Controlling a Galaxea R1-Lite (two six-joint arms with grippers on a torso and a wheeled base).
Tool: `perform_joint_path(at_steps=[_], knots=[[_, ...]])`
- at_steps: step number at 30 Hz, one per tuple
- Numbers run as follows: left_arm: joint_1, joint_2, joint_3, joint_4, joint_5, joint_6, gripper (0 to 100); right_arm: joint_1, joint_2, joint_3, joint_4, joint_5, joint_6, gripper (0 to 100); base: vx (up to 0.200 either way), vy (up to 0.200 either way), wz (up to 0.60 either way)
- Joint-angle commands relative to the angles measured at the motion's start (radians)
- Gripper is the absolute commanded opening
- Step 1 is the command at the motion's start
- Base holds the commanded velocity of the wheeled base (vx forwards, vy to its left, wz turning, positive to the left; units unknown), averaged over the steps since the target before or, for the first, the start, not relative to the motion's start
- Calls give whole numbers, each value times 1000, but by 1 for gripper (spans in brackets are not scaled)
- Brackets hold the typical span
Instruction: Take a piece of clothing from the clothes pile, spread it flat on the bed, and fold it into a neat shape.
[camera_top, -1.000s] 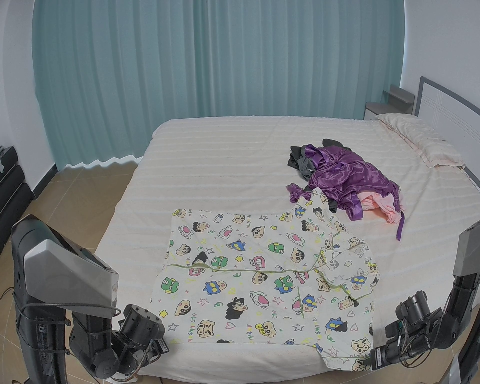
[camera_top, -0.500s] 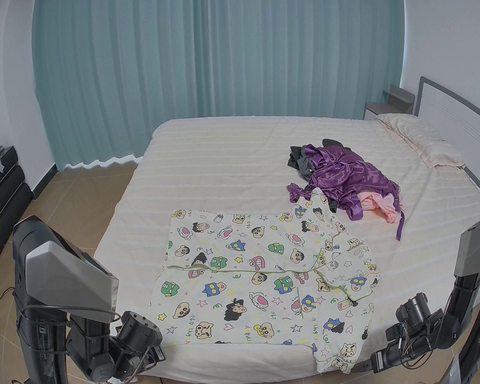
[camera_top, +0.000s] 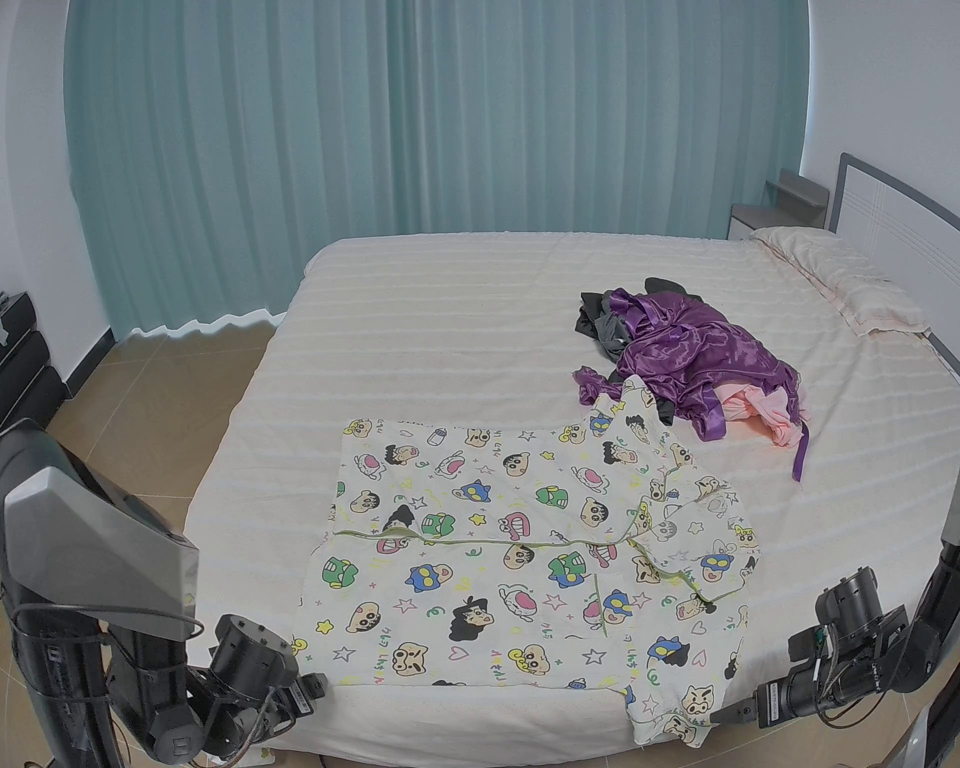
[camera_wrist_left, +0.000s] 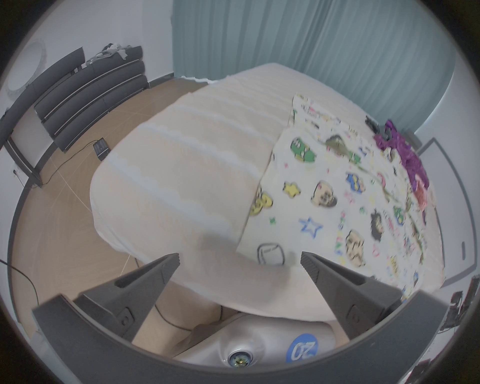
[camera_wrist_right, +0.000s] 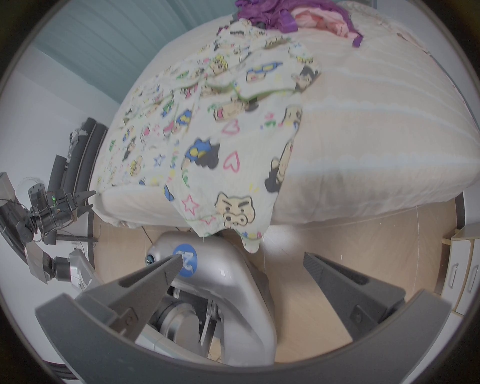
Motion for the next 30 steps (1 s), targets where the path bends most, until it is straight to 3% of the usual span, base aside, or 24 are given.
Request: perform_joint_path(at_steps=[1,7,14,22,26,30], knots=[[59,-155,2,-11,-6,35,100,-45,-143,6,1,5,0,100,0,0,0],[70,-230,-92,-12,-24,33,100,-81,-168,-49,-8,43,8,100,100,0,0],[99,-213,-179,0,-28,38,100,-107,-161,-211,-8,89,173,100,200,0,0],[114,-134,-181,-11,-58,32,100,-111,-88,-346,-10,88,273,100,200,-50,0],[113,-127,-181,-12,-69,12,100,-120,-60,-425,-8,82,337,100,0,0,0],[106,-127,-178,-11,-86,-20,100,-120,-31,-466,-5,80,348,100,0,0,0]])
